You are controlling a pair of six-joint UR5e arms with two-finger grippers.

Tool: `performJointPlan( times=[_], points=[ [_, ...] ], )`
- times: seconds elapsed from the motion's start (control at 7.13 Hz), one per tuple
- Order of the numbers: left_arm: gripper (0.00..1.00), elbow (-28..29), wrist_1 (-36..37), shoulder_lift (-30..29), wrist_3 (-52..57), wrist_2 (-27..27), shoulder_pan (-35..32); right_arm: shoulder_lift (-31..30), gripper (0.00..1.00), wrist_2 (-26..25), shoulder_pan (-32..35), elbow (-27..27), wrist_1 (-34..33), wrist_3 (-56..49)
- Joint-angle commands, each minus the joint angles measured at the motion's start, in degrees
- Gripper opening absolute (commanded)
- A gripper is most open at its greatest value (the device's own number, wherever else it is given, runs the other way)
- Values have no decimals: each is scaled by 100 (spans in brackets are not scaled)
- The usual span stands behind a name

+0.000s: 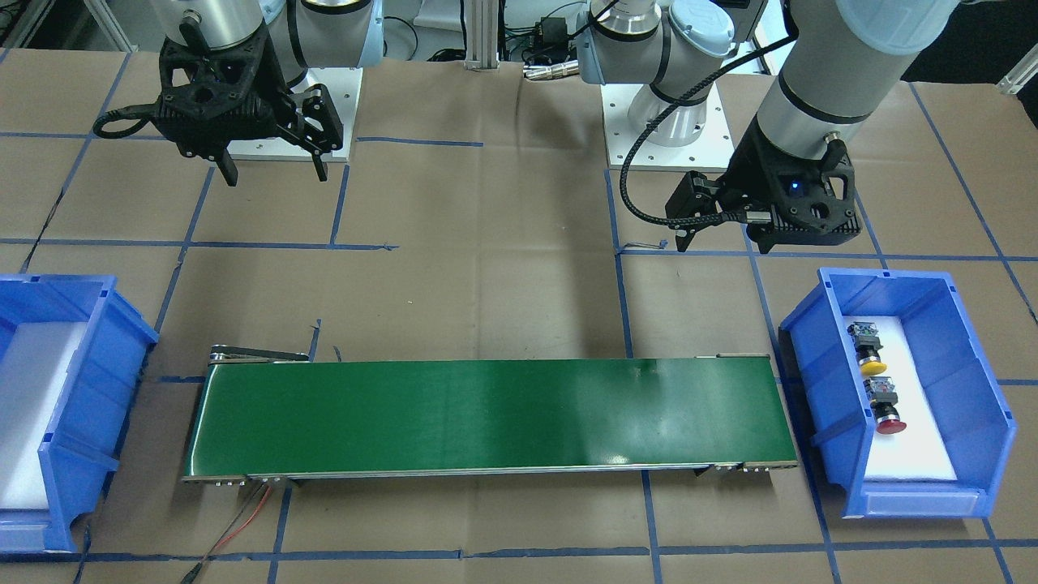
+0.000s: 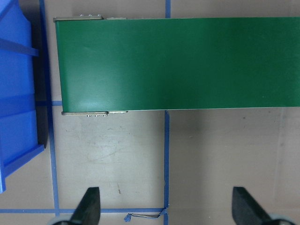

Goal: Transport two buttons from left to right
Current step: 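Move the left gripper over the blue bin holding the buttons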

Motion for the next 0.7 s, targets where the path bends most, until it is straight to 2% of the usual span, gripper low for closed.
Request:
performJointPlan(
  times=[0.0,0.42,0.56],
  points=[
    [100,-4,-20,-14,9,13,0,0,100,-10,3,0,0,0],
    [100,-4,-12,-57,131,30,148,0,100,-1,3,9,9,0],
    [100,-4,15,-57,628,39,480,-9,100,-10,3,9,9,0]
  ],
)
